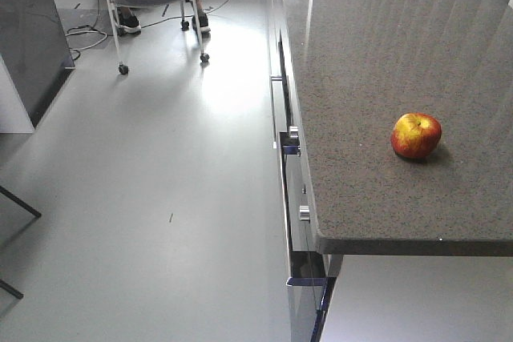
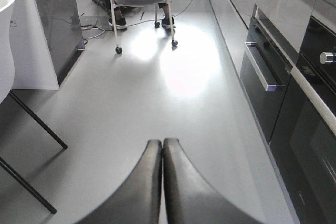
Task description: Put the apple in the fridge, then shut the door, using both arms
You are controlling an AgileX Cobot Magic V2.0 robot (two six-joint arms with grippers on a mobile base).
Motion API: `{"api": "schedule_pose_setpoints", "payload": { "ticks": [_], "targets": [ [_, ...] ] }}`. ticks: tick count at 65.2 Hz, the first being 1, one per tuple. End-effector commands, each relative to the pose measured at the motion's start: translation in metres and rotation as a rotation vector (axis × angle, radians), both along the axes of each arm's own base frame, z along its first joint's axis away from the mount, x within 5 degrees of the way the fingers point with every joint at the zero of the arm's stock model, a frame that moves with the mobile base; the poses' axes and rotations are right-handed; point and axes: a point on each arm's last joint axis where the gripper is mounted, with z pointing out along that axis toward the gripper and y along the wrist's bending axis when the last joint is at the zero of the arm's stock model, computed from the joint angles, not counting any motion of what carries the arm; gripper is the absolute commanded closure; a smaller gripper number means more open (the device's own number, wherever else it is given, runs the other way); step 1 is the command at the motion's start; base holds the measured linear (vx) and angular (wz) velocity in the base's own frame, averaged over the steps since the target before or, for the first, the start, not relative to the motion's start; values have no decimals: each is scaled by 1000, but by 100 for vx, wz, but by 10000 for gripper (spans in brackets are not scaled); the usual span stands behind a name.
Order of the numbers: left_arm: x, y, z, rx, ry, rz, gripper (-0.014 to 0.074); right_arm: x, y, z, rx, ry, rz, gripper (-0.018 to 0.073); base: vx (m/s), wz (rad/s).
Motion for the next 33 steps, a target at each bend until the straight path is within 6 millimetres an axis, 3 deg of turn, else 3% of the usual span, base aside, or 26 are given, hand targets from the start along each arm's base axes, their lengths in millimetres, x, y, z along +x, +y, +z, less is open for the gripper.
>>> {"api": "schedule_pose_setpoints", "payload": {
  "ticks": [1,33],
  "targets": [
    [0,0,13,-3,-101,-5,603,-1,0,8,-17,-85,2,562,0,0],
    [0,0,13,-3,-101,-5,603,-1,0,8,-17,-85,2,562,0,0]
  ]
}}
